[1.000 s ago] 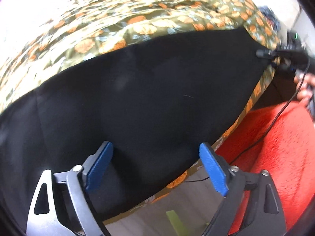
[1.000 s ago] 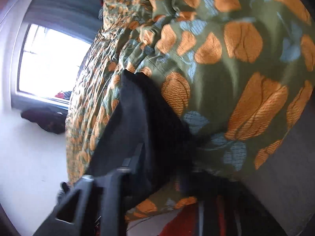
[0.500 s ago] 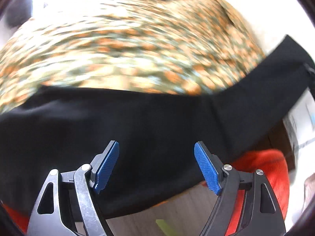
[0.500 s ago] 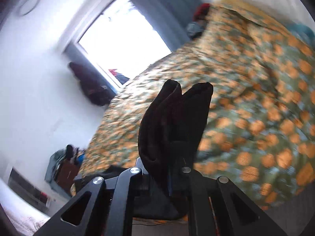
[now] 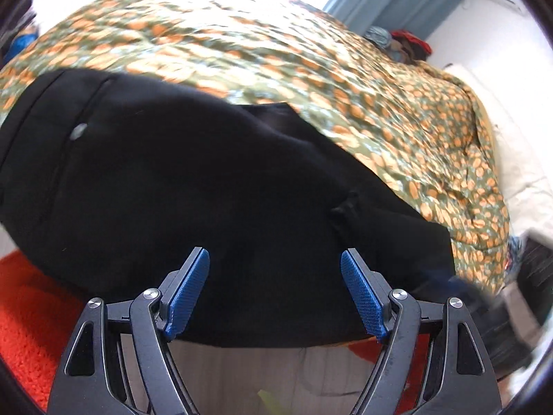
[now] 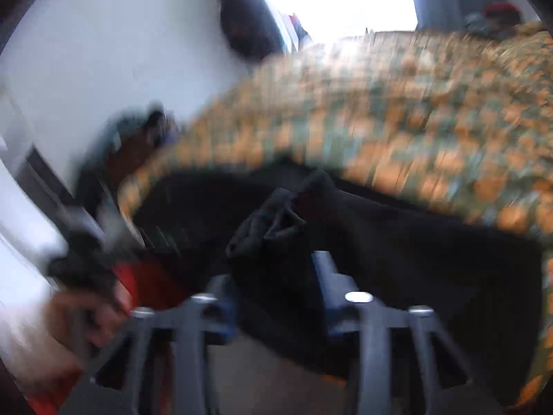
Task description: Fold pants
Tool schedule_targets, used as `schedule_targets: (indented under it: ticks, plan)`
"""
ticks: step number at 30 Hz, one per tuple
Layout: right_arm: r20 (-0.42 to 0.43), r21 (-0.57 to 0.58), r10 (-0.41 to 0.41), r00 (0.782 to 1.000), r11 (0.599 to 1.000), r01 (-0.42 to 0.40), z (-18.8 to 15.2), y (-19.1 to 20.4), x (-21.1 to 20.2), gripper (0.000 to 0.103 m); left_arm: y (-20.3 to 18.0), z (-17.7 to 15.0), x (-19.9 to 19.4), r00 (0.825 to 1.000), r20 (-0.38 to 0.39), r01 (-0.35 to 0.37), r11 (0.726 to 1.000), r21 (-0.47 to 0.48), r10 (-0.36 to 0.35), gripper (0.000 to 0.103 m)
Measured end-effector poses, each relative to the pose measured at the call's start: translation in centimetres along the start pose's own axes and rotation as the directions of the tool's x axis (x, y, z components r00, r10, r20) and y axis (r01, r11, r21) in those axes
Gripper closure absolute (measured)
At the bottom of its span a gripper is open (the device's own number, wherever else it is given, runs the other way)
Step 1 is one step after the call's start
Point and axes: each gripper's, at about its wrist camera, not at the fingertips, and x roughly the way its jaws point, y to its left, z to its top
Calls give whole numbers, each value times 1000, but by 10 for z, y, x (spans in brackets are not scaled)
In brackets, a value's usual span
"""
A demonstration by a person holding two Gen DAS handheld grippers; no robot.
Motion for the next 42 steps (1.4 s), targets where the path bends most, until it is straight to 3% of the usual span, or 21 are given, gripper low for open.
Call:
schedule_targets:
  ticks: [1,4,6,7,8,10,11,13,15,17,24,26,29,33,35,38,42]
  plan:
    - [-56,-13,-12,998,1000,12,-13,2,15,51,4,-1,-3,1000,1,4,1000,-5,-4,23]
    - [-41,-47,24,999,999,-26,-34,2,-8,49,0,-5,-14,999,15,45,999,16,-45,24]
    - [31,-122,-21,999,992,25,-43,-1,-47,34,-18,-10,-20,993,20,114,990,83,-116,27]
    - [73,-148,-57,996,987,67,-47,-2,-63,19,-31,-14,-20,987,12,157,979,128,-160,33]
    - [123,-163,-102,987,979,121,-55,-7,-80,12,-42,-16,-19,982,0,187,969,161,-189,39]
    - [180,-141,-171,969,970,198,-66,-27,-97,12,-74,-23,-6,968,-68,250,934,255,-241,48]
    - [184,-114,-192,964,970,215,-74,-39,-101,12,-89,-28,5,967,-106,252,922,294,-230,57]
    - [168,-27,-226,960,972,233,-88,-59,-103,12,-102,-33,24,973,-141,218,921,322,-181,61]
    - [146,58,-218,965,976,212,-93,-76,-106,12,-102,-35,44,981,-162,156,940,304,-110,62]
    - [187,79,-223,957,974,212,-92,-76,-117,12,-102,-36,55,983,-168,115,952,282,-69,62]
    - [202,142,-207,957,973,180,-94,-94,-119,12,-103,-37,64,985,-171,83,953,291,-34,63]
    - [211,157,-205,956,972,174,-92,-89,-116,12,-104,-38,63,985,-171,76,949,306,-24,96]
    - [220,173,-208,953,970,171,-90,-88,-117,12,-109,-37,58,982,-174,117,949,291,-68,99]
    - [262,170,-231,937,967,191,-90,-81,-127,12,-117,-38,25,988,-121,137,928,346,-101,100]
    - [262,168,-232,937,967,193,-90,-80,-126,12,-107,-38,20,991,-106,114,937,330,-84,100]
    - [241,173,-230,943,966,191,-89,-82,-120,12,-81,-39,40,986,-155,100,962,252,-62,100]
    - [217,162,-226,950,968,193,-88,-81,-112,12,-89,-49,49,985,-170,63,951,304,-11,94]
